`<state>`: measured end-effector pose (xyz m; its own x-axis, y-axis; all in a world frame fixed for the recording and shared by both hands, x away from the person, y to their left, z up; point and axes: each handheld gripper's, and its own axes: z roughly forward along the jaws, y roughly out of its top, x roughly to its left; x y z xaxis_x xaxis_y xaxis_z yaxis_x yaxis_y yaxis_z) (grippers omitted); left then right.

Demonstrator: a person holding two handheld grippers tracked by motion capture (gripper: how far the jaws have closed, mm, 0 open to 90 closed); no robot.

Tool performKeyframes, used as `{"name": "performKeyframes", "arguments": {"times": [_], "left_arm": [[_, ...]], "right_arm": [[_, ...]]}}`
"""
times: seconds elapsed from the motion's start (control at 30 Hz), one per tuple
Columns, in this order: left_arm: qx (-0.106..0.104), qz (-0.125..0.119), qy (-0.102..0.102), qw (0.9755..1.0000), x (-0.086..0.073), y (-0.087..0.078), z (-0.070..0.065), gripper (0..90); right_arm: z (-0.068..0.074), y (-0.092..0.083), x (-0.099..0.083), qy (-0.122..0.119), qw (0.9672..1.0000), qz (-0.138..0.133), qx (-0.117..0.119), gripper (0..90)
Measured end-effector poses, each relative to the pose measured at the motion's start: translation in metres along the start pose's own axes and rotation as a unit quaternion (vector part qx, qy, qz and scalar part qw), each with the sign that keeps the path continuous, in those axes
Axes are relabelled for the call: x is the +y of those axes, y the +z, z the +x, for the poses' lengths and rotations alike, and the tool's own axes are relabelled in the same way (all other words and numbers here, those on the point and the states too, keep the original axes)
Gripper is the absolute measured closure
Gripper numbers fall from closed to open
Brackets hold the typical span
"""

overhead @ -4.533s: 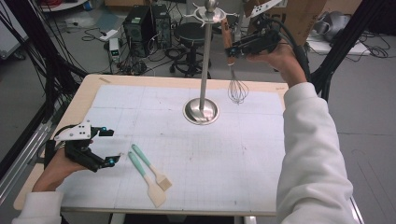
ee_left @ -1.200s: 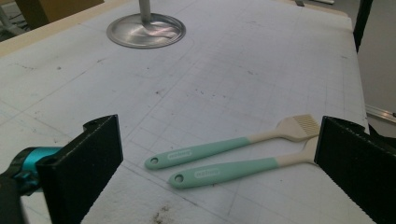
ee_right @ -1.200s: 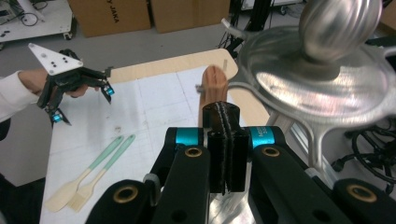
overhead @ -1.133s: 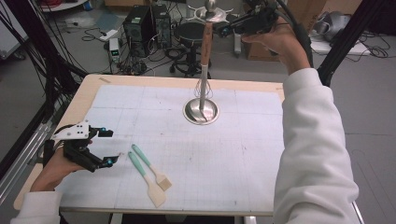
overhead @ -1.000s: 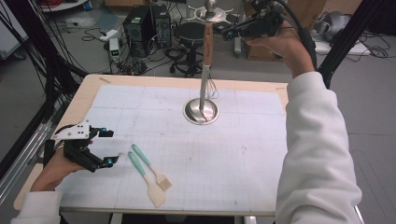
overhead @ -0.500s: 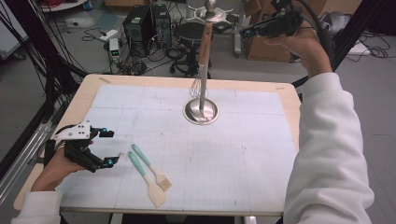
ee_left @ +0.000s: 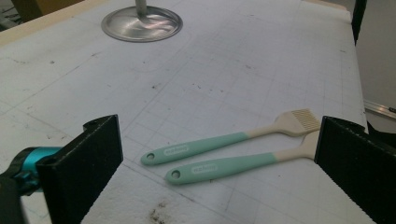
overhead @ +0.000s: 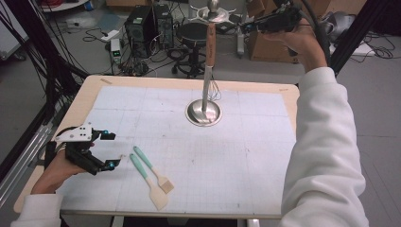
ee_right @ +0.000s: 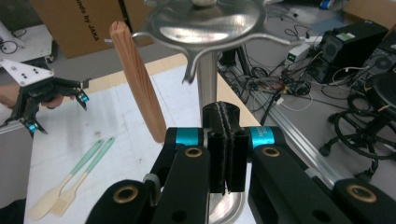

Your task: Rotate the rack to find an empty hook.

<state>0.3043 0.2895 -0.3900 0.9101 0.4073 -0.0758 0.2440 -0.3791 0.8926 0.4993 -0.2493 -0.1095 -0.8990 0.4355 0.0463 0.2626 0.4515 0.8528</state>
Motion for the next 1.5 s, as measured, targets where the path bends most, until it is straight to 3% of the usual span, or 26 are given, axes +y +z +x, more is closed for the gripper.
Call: {"name": "performKeyframes", "arguments": {"times": [0.27,0.67,0.97,1.23,1.33,1.5], "left_arm": [[0.001,0.001,-0.001,1.0000,-0.001,0.000,0.000,1.7],[0.002,-0.003,0.000,1.0000,-0.001,0.000,-0.001,1.7],[0.001,-0.007,0.001,1.0000,0.000,-0.002,-0.002,1.7],[0.002,-0.004,0.003,1.0000,0.000,-0.001,-0.002,1.7],[0.003,-0.005,0.004,1.0000,0.000,-0.001,-0.003,1.7],[0.003,-0.005,0.010,0.9999,0.002,-0.001,-0.004,1.7]], "right_arm": [[0.013,0.010,0.017,-0.019,0.9998,0.002,0.011,89.3],[0.040,0.030,0.030,-0.038,0.9989,0.015,0.021,89.3],[0.048,0.037,0.035,-0.046,0.9985,0.017,0.023,89.2],[0.055,0.031,0.026,-0.046,0.9986,0.019,0.019,82.2],[0.059,0.027,0.017,-0.044,0.9988,0.013,0.015,74.7],[0.068,0.022,-0.003,-0.036,0.9989,0.027,0.011,66.2]]}}
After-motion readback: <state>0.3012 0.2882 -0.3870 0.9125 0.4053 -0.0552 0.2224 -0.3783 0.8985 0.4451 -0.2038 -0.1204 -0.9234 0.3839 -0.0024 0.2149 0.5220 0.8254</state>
